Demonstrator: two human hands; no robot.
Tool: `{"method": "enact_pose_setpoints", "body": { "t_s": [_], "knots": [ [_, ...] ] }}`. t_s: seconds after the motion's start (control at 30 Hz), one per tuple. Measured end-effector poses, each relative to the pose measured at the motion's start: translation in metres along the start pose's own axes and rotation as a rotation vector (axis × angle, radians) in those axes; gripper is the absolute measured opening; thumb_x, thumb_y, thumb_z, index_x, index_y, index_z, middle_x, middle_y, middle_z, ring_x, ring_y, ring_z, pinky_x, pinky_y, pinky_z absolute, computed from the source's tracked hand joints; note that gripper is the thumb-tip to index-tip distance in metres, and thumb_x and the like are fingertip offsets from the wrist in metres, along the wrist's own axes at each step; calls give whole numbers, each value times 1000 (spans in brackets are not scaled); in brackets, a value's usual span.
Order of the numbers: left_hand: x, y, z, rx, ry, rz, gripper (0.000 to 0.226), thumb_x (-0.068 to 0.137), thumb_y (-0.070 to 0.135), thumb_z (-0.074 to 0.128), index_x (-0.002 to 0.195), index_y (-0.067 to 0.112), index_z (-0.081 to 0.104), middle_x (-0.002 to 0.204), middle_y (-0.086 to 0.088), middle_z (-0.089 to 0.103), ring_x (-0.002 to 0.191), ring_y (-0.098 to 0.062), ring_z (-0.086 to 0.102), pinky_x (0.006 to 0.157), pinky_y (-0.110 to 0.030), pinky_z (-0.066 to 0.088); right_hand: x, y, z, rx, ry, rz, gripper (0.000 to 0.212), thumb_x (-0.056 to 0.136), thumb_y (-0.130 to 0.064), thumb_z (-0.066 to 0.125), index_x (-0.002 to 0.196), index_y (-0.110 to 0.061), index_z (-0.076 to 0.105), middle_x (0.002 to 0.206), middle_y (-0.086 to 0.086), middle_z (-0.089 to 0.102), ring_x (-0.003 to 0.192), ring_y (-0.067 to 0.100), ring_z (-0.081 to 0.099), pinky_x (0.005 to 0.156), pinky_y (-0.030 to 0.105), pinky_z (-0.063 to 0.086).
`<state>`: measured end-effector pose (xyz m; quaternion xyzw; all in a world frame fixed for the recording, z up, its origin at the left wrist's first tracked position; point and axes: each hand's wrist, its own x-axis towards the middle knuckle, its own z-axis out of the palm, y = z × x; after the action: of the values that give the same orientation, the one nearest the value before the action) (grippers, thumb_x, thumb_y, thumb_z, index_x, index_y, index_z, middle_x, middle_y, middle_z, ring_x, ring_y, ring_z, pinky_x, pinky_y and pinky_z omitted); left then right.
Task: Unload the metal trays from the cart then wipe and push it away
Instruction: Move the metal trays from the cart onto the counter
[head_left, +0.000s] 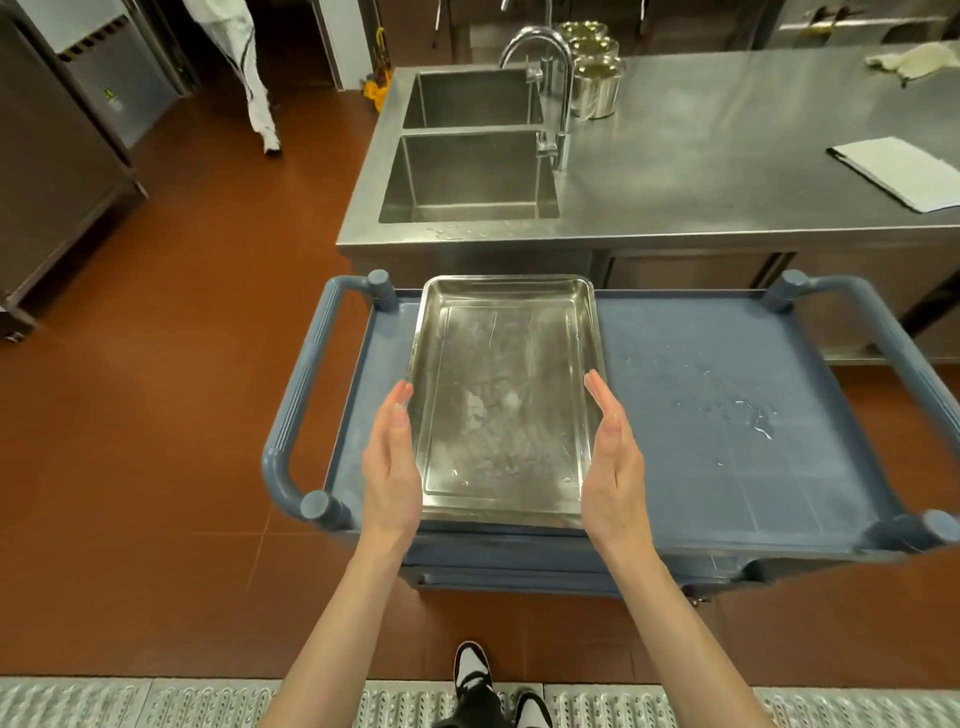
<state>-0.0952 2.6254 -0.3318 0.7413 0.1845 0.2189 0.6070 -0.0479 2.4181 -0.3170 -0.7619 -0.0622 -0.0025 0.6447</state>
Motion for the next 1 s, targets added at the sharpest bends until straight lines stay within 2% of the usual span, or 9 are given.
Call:
{"method": "enact_pose_setpoints", "body": {
  "t_s": [0.1, 0.27, 0.37, 0.47, 0.57, 0.67, 0.8, 0.9, 1.0],
  "knots": [
    [13, -23, 0, 23, -11, -66, 53, 113, 47, 32, 157, 21, 48, 160, 9, 50, 148, 2, 41, 112, -2, 30, 7, 19, 4, -74, 26, 75, 71, 102, -69, 14, 160, -36, 36, 162, -26, 36, 151, -11, 25, 122, 18, 19],
    [27, -59, -4, 60, -7, -168, 50, 114, 42, 36, 156, 18, 50, 159, 6, 52, 145, 0, 43, 103, 4, 31, 13, 46, 10, -158, 74, 154, 72, 99, -76, 13, 158, -41, 36, 154, -33, 34, 142, -21, 25, 119, 18, 21],
    [33, -77, -10, 74, -11, -229, 51, 113, 47, 37, 158, 24, 47, 158, 13, 49, 143, 4, 41, 100, 3, 30, 16, 65, 14, -199, 105, 182, 76, 98, -79, 14, 159, -38, 36, 155, -29, 36, 147, -8, 31, 124, 28, 26],
    [36, -91, -16, 88, -1, -287, 49, 113, 45, 40, 158, 27, 46, 157, 14, 49, 142, 3, 40, 109, -12, 31, 19, 83, 18, -276, 118, 221, 73, 101, -74, 19, 160, -35, 36, 158, -22, 39, 151, 4, 33, 127, 38, 28],
    [41, -107, -24, 151, 10, -328, 46, 113, 35, 47, 157, 26, 46, 158, 10, 50, 143, -3, 42, 116, -26, 34, 22, 96, 18, -387, 138, 249, 62, 108, -58, 33, 161, -26, 35, 164, -8, 40, 153, 13, 33, 127, 43, 28],
    [48, -118, -28, 229, 39, -363, 45, 110, 26, 53, 155, 20, 51, 154, 5, 56, 141, -12, 51, 114, -31, 42, 27, 107, 15, -524, 184, 270, 56, 109, -43, 45, 159, -17, 39, 161, 2, 44, 150, 23, 36, 122, 45, 32],
    [54, -123, -28, 335, 44, -361, 40, 106, 22, 63, 145, 16, 59, 137, 1, 63, 117, -13, 63, 99, -29, 51, 32, 118, 12, -677, 245, 316, 50, 106, -25, 59, 152, -10, 47, 148, 14, 53, 137, 35, 45, 109, 50, 42],
    [58, -125, -25, 394, 33, -335, 33, 102, 27, 68, 134, 17, 66, 122, 1, 64, 98, -11, 64, 84, -24, 50, 34, 123, 9, -707, 254, 378, 49, 103, -15, 63, 148, -6, 50, 143, 18, 54, 132, 36, 47, 105, 50, 45],
    [61, -128, -21, 435, 23, -331, 29, 102, 29, 69, 128, 16, 68, 116, 1, 60, 92, -9, 62, 82, -26, 51, 34, 125, 6, -695, 271, 402, 44, 100, -8, 65, 142, -4, 54, 139, 18, 55, 128, 35, 48, 104, 46, 44]
  ]
}}
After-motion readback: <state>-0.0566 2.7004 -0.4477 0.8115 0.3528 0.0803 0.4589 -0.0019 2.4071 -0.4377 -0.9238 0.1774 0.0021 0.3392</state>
